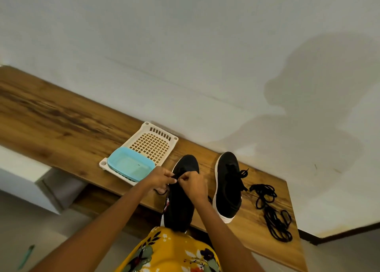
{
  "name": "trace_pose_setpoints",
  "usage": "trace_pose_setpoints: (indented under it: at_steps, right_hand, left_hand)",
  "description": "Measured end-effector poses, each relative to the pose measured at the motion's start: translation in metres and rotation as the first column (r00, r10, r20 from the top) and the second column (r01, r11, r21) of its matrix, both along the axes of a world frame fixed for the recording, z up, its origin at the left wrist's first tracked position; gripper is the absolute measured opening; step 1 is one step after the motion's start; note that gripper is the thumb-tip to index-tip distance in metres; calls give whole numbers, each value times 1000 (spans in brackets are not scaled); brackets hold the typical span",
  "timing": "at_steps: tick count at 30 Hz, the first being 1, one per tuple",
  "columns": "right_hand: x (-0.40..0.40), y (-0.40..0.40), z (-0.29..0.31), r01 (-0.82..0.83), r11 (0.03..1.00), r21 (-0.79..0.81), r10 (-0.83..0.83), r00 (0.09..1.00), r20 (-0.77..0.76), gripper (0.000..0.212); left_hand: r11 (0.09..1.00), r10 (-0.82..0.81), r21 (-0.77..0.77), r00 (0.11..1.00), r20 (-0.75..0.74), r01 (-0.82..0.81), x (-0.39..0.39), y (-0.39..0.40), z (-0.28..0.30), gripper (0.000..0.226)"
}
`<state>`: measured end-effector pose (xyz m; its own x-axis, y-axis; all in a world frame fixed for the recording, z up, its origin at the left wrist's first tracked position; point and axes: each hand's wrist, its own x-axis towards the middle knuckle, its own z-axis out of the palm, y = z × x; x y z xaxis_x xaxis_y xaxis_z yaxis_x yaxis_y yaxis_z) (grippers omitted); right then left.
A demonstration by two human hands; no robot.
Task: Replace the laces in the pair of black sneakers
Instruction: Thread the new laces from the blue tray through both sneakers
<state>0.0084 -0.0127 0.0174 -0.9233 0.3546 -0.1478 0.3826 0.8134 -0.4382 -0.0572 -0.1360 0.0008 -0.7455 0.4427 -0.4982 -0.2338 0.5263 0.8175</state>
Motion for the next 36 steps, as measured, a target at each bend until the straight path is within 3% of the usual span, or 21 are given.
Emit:
trace_pose_setpoints:
  at_steps: [7, 10, 14, 17, 20, 22, 24, 27, 29, 31, 34, 36]
  right_hand:
    - [0, 7, -7, -76, 991, 107, 78, 997, -21, 22]
    - [-1, 7, -10, -97, 985, 145, 105, 993, -45, 20]
    - [0, 12, -13, -63, 998, 12, 64, 994, -83, 18]
    - [-1, 18, -6, -124, 982, -145, 106, 986, -126, 33]
    - [-7, 18, 13, -178, 957, -228, 141, 975, -170, 30]
    - [-12, 13, 34, -133, 918, -374, 28, 961, -274, 21]
    - [-13, 7, 63, -92, 833, -545, -110, 938, -328, 17]
    - [-11, 3, 113, -101, 775, -624, -235, 870, -432, 19]
    - [-8, 4, 143, -126, 667, -734, -363, 806, -468, 17]
    - [-1, 8, 167, -176, 548, -818, -448, 764, -465, 16]
    - [12, 14, 186, -228, 527, -819, -453, 740, -498, 14]
    - [22, 16, 187, -233, 544, -806, -437, 741, -509, 14]
  left_hand:
    - [996, -94, -9, 995, -30, 94, -4, 0, 3, 32]
    - [992, -97, -94, 977, -190, 80, -8, 6, -2, 22]
    - [977, -123, -203, 937, -327, 57, -1, 9, -9, 14]
    - [963, -82, -263, 863, -498, -61, 1, 10, 4, 12]
    - [988, 117, -27, 859, -499, -151, -9, 15, 35, 17]
    - [974, 180, 200, 886, -427, -102, -12, 21, 58, 11]
    - [914, 258, 391, 902, -347, -111, -7, 22, 82, 11]
    - [798, 311, 571, 943, -115, -194, 0, 22, 101, 19]
    - [819, 233, 551, 970, -68, -158, 10, 21, 103, 24]
    - [909, 135, 415, 974, -182, -48, 18, 19, 95, 23]
    - [983, -42, 148, 911, -409, 112, 27, 11, 82, 24]
    - [988, 40, 151, 895, -444, 31, 31, 8, 82, 20]
